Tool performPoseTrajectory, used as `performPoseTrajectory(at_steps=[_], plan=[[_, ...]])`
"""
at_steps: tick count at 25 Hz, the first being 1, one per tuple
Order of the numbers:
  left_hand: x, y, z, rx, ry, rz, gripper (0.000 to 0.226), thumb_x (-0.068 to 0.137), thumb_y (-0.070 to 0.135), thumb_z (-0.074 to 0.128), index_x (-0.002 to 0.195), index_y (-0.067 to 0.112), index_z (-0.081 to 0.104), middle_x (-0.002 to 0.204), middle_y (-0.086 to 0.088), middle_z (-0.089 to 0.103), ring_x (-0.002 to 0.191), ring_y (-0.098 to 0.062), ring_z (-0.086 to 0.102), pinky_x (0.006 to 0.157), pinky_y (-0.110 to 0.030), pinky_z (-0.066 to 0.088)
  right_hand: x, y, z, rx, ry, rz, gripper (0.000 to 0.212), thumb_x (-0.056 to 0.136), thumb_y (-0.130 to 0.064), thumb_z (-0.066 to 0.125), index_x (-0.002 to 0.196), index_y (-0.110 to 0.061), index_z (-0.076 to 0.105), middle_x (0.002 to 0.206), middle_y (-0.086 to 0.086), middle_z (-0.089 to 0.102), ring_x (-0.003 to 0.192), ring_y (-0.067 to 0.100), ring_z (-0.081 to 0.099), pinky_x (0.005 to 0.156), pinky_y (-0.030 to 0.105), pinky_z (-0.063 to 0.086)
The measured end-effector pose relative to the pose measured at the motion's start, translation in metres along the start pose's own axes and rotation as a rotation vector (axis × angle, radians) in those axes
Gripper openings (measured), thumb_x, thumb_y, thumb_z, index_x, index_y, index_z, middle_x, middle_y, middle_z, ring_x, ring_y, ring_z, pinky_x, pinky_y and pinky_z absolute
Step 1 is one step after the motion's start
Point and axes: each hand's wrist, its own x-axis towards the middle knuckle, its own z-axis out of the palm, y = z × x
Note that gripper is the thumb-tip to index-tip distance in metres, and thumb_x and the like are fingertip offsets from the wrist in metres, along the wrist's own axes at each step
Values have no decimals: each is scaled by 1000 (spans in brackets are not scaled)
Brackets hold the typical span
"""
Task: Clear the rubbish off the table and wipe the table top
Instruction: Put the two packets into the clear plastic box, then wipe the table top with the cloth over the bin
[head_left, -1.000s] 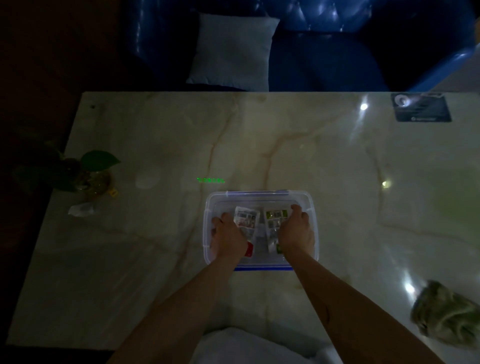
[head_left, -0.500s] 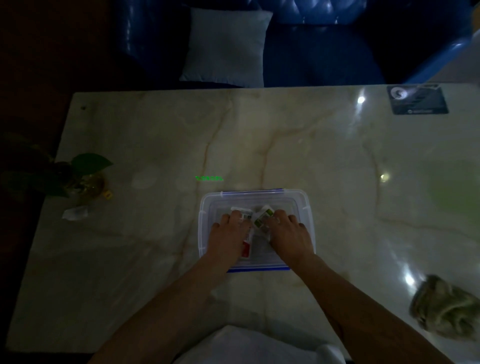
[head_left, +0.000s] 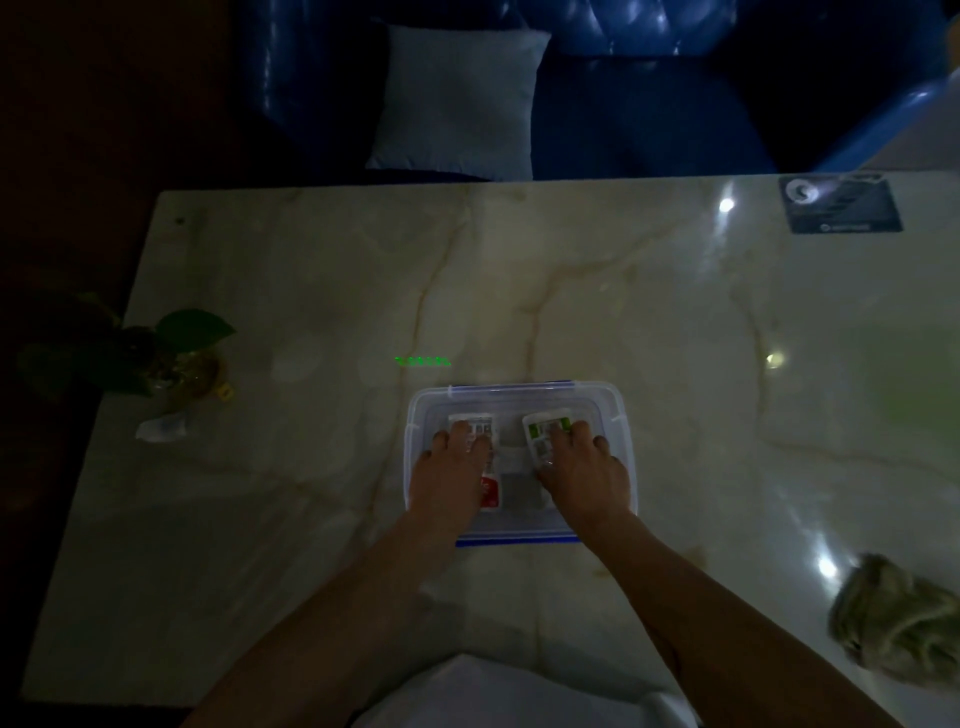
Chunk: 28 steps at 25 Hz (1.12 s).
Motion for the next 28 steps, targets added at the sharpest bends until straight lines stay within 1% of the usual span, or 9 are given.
performPoseTrajectory(at_steps=[6, 9, 12, 16, 18, 20, 23, 26, 28], plan=[[-1, 1, -4, 19, -16, -4, 52, 84, 16, 55, 134, 19, 39, 146, -12, 33, 123, -33, 43, 90, -44, 50, -5, -5, -6, 92, 7, 75, 55, 91, -36, 57, 140, -18, 38, 139, 12, 43, 113, 32, 54, 83, 44, 54], [-6, 4, -15, -1, -3, 6, 54, 84, 22, 57, 135, 20, 39, 145, -8, 34, 124, -30, 43, 88, -43, 49, -14, -9, -16, 179, 86, 75, 41, 94, -32, 50, 134, -20, 46, 135, 9, 47, 112, 29, 56, 83, 45, 56], [-23, 4, -30, -159, 27, 4, 52, 87, 29, 55, 137, 24, 39, 143, -3, 39, 123, -26, 47, 88, -41, 50, -35, -8, -26, 252, 187, 15, 34, 95, -29, 50, 128, -23, 54, 130, 3, 55, 111, 23, 57, 84, 39, 54], [-67, 0, -34, -376, 198, 138, 39, 95, 39, 44, 133, 29, 43, 133, 8, 50, 114, -13, 54, 81, -26, 49, -90, -4, -27, 302, 265, -103, 24, 92, -31, 57, 115, -28, 63, 109, -5, 67, 95, 12, 62, 75, 28, 55], [-92, -3, -25, -459, 200, 208, 35, 95, 46, 40, 125, 32, 49, 124, 11, 54, 105, -8, 57, 75, -19, 45, -123, -2, -17, 322, 256, -130, 19, 89, -32, 61, 108, -33, 65, 96, -10, 69, 84, 7, 64, 67, 22, 52], [-115, -4, -7, -527, 145, 246, 38, 91, 56, 34, 120, 39, 51, 117, 18, 57, 98, 2, 57, 73, -12, 44, -150, 3, 1, 316, 181, -117, 21, 88, -35, 60, 109, -37, 64, 95, -14, 68, 87, 6, 63, 68, 21, 49], [-136, -5, 27, -522, -74, 328, 40, 87, 61, 34, 116, 41, 51, 112, 21, 58, 94, 8, 54, 71, -5, 34, -181, 16, 32, 318, -49, -34, 31, 91, -43, 52, 122, -41, 55, 112, -15, 63, 105, 5, 59, 80, 24, 47], [-141, -4, 50, -368, -311, 463, 37, 90, 52, 43, 118, 32, 54, 117, 9, 60, 101, -8, 59, 83, -21, 43, -206, 32, 58, 313, -255, 54, 35, 93, -47, 48, 128, -41, 48, 120, -8, 61, 109, 11, 60, 88, 31, 49], [-139, -1, 55, -269, -415, 494, 39, 91, 49, 46, 121, 26, 55, 120, 3, 61, 104, -14, 59, 88, -29, 45, -221, 44, 70, 344, -295, 105, 36, 93, -48, 48, 128, -41, 47, 122, -5, 61, 110, 15, 61, 90, 33, 50]])
